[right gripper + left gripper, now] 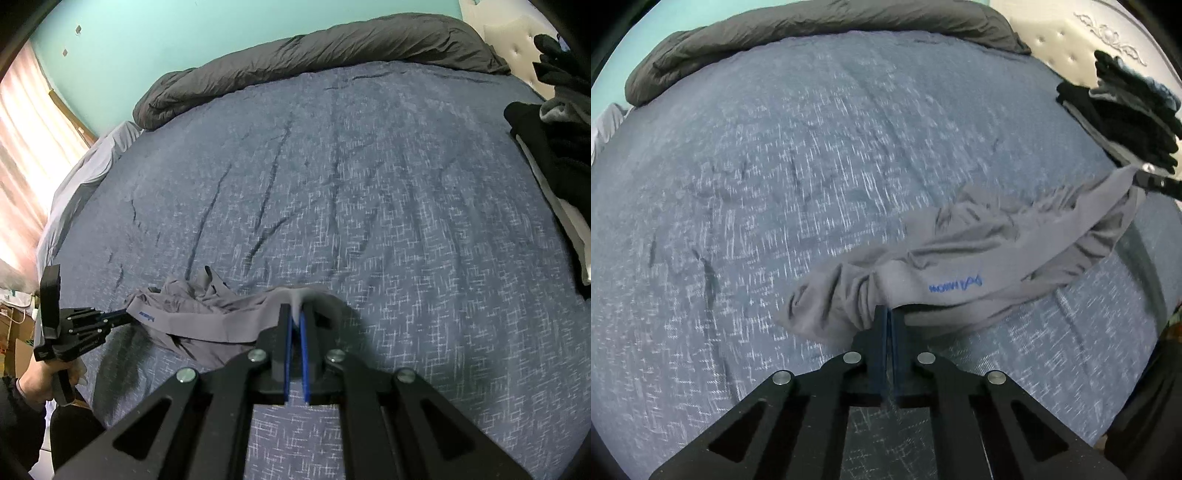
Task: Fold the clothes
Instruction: 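Lift the briefs by the waistband with both grippers, stretching it between them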
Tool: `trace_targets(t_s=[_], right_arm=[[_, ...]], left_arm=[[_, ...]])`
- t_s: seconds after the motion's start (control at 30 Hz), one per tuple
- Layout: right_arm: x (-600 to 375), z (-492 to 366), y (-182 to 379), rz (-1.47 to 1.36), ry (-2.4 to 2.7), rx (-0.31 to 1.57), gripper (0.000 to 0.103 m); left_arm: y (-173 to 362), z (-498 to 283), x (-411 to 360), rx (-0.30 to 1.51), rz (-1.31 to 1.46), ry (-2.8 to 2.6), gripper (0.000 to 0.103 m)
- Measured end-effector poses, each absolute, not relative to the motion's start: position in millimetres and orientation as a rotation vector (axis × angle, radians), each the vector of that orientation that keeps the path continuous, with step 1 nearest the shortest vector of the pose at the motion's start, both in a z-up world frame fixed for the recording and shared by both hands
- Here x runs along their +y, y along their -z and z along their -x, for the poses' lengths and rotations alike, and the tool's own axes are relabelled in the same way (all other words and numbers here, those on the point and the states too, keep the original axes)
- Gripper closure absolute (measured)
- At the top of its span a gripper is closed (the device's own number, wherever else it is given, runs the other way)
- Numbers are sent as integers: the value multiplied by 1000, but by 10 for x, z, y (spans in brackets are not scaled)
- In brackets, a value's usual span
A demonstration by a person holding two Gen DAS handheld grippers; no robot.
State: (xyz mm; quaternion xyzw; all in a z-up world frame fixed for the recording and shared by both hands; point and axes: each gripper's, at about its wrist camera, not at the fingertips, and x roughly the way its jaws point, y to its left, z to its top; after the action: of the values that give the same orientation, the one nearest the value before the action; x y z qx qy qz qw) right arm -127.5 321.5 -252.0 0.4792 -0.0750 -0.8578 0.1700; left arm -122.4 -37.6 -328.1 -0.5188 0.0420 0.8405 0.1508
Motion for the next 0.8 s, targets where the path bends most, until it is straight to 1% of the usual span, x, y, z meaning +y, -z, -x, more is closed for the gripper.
trace_targets(t_s=[0.27, 0.57, 0.7, 0.8], right_arm=[[3305, 1160, 2154, -1275, 2490, -194, 99], [3344, 988, 1439, -1147, 2527, -168, 100], [3350, 888, 1159, -1107, 2555, -161, 100], [3358, 832, 999, -1083, 2543, -191, 100]], left_arm=[[2646, 1170, -530, 77, 1354, -2506, 102], [1655, 1021, -745, 173, 1240, -2611, 103], [1370, 975, -901, 177, 1218, -2659, 103], [1212, 916, -991, 161, 1193, -2679, 103]])
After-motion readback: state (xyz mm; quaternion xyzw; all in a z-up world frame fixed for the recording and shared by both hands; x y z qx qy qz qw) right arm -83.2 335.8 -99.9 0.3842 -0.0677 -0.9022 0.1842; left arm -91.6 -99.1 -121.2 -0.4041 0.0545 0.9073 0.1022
